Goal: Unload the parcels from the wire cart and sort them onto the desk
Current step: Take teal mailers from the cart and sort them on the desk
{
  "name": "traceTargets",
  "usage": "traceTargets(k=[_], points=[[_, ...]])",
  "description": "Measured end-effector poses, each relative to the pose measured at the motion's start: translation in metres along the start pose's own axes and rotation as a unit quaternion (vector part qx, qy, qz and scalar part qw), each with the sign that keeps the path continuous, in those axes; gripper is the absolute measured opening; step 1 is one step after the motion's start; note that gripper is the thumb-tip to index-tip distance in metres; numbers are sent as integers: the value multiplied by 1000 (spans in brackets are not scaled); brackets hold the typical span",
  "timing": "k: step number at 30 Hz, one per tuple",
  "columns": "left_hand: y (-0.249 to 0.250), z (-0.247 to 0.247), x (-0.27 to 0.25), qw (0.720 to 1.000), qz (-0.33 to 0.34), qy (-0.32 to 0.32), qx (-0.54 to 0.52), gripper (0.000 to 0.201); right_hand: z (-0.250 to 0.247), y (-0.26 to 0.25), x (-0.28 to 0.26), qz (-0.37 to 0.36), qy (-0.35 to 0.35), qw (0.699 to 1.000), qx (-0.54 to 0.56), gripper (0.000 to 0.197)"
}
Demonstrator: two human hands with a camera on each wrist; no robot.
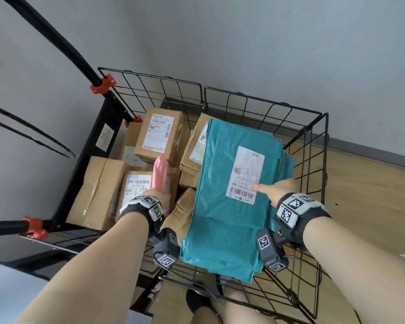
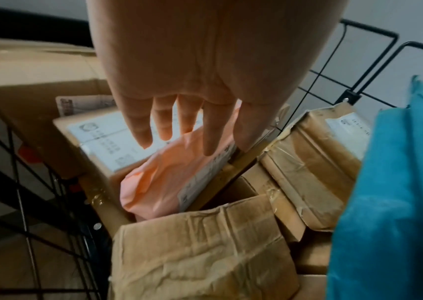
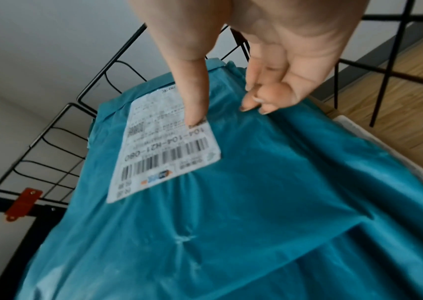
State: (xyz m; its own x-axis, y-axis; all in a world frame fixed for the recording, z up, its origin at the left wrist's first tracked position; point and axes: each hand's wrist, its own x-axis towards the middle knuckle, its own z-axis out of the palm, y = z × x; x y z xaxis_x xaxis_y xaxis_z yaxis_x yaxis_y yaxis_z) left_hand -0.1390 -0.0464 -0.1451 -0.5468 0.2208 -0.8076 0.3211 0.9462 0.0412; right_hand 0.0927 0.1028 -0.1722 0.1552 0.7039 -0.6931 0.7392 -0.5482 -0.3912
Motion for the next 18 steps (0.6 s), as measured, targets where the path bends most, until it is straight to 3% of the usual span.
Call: traceTargets(k=[6, 12, 15, 18], points=[[6, 3, 1, 998, -11, 55, 9, 41, -1, -5, 0, 12, -23, 999, 32, 63], [13, -13, -18, 995, 57, 87, -4, 42, -8, -10, -15, 9, -54, 998, -7, 51], [14, -19, -30, 990, 74, 110, -41, 40, -3, -10, -21, 4, -110, 994, 13, 40], [11, -22, -46, 985, 49, 107, -127, 37, -1, -9, -29, -12, -149, 989, 21, 32]])
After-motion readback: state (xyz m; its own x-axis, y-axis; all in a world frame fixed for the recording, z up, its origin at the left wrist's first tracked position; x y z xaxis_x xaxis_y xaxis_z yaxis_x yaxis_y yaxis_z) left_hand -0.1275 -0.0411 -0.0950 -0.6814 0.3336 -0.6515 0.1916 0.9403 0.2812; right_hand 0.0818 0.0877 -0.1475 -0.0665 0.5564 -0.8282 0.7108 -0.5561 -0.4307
